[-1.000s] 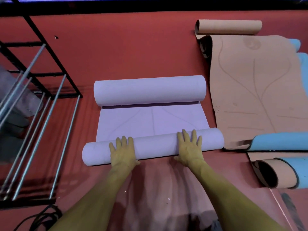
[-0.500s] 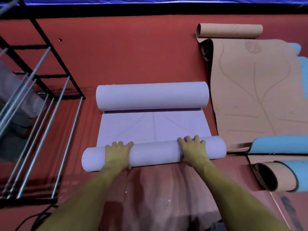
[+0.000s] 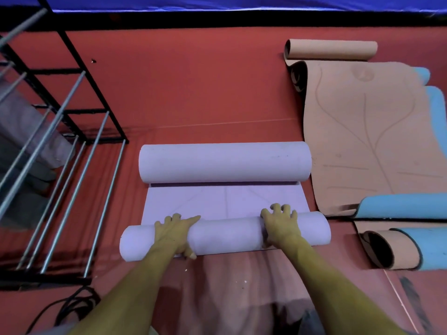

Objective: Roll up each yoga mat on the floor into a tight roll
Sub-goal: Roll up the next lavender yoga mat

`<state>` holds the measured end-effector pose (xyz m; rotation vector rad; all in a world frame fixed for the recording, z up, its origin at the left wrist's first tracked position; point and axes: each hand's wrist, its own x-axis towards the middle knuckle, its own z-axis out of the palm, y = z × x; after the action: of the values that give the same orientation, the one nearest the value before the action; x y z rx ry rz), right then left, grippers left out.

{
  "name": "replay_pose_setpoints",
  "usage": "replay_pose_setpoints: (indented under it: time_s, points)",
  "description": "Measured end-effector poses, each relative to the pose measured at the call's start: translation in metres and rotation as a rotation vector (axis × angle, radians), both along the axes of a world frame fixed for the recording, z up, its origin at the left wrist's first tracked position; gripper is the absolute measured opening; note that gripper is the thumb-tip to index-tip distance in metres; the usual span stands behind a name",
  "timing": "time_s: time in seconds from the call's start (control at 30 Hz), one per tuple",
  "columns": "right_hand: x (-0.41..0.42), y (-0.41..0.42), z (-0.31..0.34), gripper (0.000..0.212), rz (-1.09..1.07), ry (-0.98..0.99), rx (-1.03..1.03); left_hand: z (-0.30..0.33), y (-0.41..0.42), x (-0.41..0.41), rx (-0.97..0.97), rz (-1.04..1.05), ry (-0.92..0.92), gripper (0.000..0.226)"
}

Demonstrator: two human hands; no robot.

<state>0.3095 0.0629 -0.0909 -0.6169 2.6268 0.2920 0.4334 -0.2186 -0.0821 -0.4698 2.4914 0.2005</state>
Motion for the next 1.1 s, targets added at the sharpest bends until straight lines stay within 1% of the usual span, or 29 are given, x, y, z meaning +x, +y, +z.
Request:
replay_pose_setpoints:
  time_s: [0.07, 0.13, 0.2, 0.27, 0.33, 0.4, 0.47, 0.57, 0.63, 0.73, 0.77, 0.83, 0.9, 0.97, 1.1]
  points:
    - [-0.003, 0.002, -0.001, 0.076, 0.021, 0.055, -0.019, -0.002, 0.0, 0.0, 0.012, 0.01, 0.052, 0.131]
    - [-0.007, 0.004, -0.001, 0.08, 0.02, 0.02, -0.052, -0.003, 0.001, 0.0, 0.013, 0.009, 0.105, 0.13]
    - [-0.01, 0.005, 0.002, 0.085, 0.015, -0.018, -0.071, -0.003, 0.001, 0.002, 0.039, 0.021, 0.159, 0.119]
    - [-0.011, 0.001, 0.006, 0.084, 0.003, -0.017, -0.089, -0.001, -0.001, 0.001, 0.075, 0.04, 0.191, 0.101]
    - [-0.011, -0.005, 0.011, 0.075, -0.023, -0.036, -0.12, 0.001, -0.006, -0.003, 0.129, 0.073, 0.199, 0.091]
    - [-0.014, -0.009, 0.015, 0.061, 0.01, -0.057, -0.107, 0.002, -0.011, -0.009, 0.174, 0.093, 0.192, 0.087]
    - [-0.016, -0.01, 0.016, 0.056, 0.03, -0.087, -0.094, 0.001, -0.015, -0.013, 0.19, 0.097, 0.186, 0.084]
    - [-0.018, -0.009, 0.014, 0.068, 0.056, -0.056, -0.079, -0.001, -0.017, -0.015, 0.142, 0.087, 0.198, 0.088]
    - [-0.017, -0.009, 0.015, 0.077, 0.045, -0.077, -0.094, 0.0, -0.018, -0.017, 0.098, 0.066, 0.2, 0.093]
    - [-0.013, -0.012, 0.013, 0.111, 0.037, -0.119, -0.099, 0.005, -0.018, -0.023, 0.095, 0.063, 0.2, 0.092]
    - [-0.01, -0.014, 0.013, 0.115, 0.035, -0.095, -0.096, 0.007, -0.017, -0.025, 0.103, 0.071, 0.201, 0.09]
    - [-0.007, -0.016, 0.007, 0.108, 0.038, -0.028, -0.106, 0.008, -0.016, -0.026, 0.129, 0.093, 0.214, 0.08]
    - [-0.005, -0.018, 0.002, 0.095, 0.028, 0.013, -0.128, 0.007, -0.016, -0.025, 0.141, 0.107, 0.232, 0.069]
    - [-0.005, -0.017, -0.001, 0.087, 0.004, 0.023, -0.144, 0.005, -0.015, -0.025, 0.125, 0.1, 0.251, 0.069]
    - [-0.005, -0.014, -0.004, 0.088, -0.011, 0.075, -0.141, 0.006, -0.017, -0.028, 0.128, 0.085, 0.256, 0.072]
